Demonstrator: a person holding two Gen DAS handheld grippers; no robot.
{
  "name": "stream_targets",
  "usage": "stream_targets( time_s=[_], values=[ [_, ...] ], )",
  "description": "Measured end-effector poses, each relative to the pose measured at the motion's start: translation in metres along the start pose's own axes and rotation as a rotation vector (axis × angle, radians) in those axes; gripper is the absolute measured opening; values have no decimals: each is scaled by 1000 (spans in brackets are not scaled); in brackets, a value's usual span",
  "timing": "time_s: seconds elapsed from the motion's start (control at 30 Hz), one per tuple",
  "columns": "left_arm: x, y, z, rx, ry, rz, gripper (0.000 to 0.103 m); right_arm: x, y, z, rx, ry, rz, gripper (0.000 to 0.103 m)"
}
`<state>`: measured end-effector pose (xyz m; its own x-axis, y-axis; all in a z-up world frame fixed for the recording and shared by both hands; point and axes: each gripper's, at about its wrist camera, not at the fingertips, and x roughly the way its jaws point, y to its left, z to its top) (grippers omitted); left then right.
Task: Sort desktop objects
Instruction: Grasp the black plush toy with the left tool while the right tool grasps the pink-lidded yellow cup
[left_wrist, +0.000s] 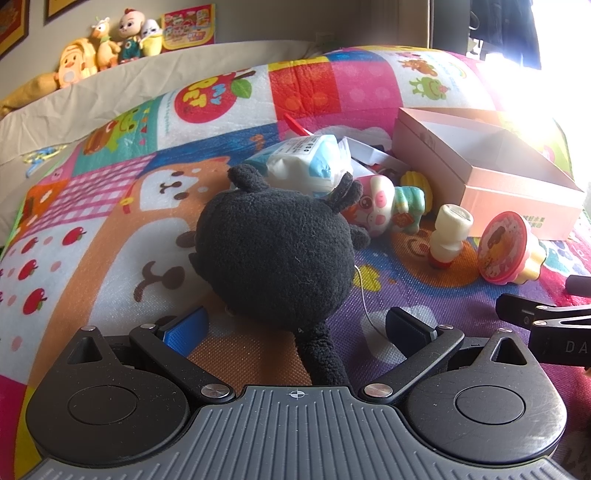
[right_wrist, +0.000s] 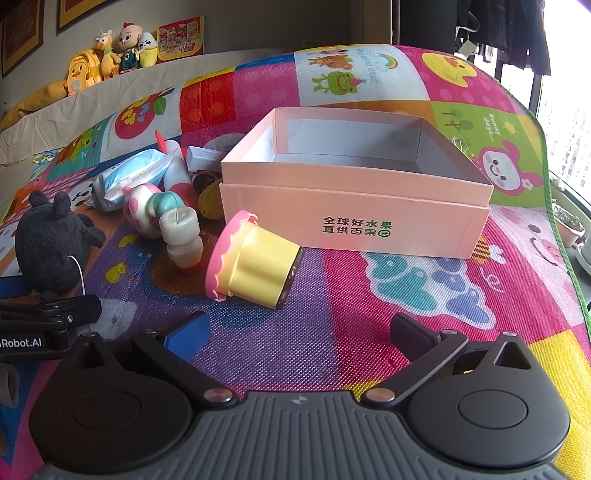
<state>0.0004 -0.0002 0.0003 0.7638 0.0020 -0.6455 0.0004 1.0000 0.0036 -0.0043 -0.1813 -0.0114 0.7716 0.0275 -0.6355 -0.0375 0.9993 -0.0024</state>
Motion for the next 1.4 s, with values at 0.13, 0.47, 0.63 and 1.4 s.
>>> stream_targets(
  time_s=[0.13, 0.47, 0.63, 1.4],
  values=[
    [0, 0, 0, -1, 0, 0, 103, 1, -1, 0, 3, -1, 3, 103],
    [0, 1, 0, -1, 0, -1, 103, 2, -1, 0, 4, -1, 3, 103],
    [0, 0, 0, -2, 0, -2, 103, 1, 0, 1, 1, 3, 1, 103],
    [-2, 1, 4, 14, 29, -31, 103, -18, -7, -11, -41, 61, 62, 103]
  ],
)
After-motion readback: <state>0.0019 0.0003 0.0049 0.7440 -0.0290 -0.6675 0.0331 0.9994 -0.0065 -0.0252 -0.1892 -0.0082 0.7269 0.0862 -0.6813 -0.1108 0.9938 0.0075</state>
